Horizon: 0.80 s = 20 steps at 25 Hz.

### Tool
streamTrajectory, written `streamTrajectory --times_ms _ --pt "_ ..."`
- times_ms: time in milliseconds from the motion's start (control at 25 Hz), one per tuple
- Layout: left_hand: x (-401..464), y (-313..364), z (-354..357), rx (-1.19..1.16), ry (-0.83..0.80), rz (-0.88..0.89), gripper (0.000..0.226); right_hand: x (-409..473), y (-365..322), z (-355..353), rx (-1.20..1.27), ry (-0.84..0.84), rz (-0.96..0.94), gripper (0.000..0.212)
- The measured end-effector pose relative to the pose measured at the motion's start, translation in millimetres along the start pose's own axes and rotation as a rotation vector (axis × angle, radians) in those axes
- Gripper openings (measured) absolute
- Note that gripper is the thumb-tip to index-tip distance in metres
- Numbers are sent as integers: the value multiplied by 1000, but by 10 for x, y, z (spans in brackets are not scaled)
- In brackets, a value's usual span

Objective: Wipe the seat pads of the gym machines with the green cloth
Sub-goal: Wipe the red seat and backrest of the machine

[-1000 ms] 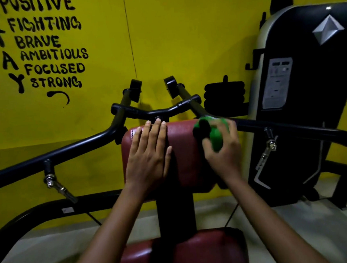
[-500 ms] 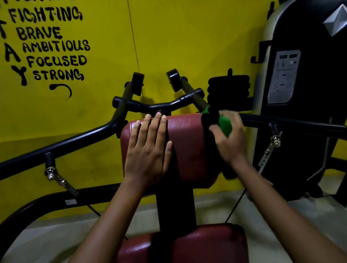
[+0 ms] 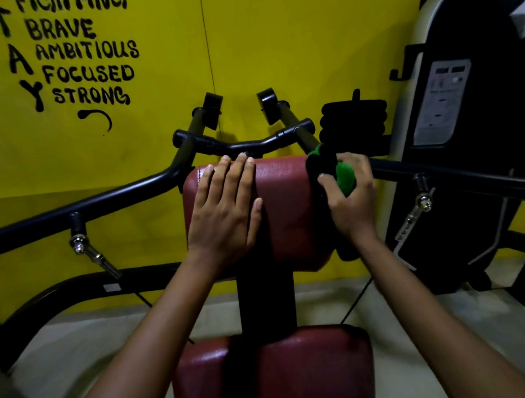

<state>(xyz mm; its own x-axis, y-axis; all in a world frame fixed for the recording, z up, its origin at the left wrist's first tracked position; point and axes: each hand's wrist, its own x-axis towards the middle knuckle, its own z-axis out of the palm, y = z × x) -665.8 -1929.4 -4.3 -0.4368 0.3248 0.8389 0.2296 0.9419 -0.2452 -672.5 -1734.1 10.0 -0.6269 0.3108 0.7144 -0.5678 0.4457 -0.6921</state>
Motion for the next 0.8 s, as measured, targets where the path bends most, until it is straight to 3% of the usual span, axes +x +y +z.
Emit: streamTrajectory --times_ms 120,240,320,480,600,800 --pt "0 7 -3 3 -4 4 58 91 64 24 55 60 162 32" --pt "-5 5 1 3 -2 4 58 -609 208 26 -74 118 51 46" --pt "-3 6 4 5 1 -3 58 -1007 316 -23 -149 87 -25 42" --pt "-6 2 0 0 2 2 58 -448 177 -48 -188 9 -15 45" --pt "-7 2 1 -11 -6 6 58 -80 67 4 -144 92 40 46" --pt "-16 -25 22 -24 -25 13 58 -1289 310 123 -145 160 122 53"
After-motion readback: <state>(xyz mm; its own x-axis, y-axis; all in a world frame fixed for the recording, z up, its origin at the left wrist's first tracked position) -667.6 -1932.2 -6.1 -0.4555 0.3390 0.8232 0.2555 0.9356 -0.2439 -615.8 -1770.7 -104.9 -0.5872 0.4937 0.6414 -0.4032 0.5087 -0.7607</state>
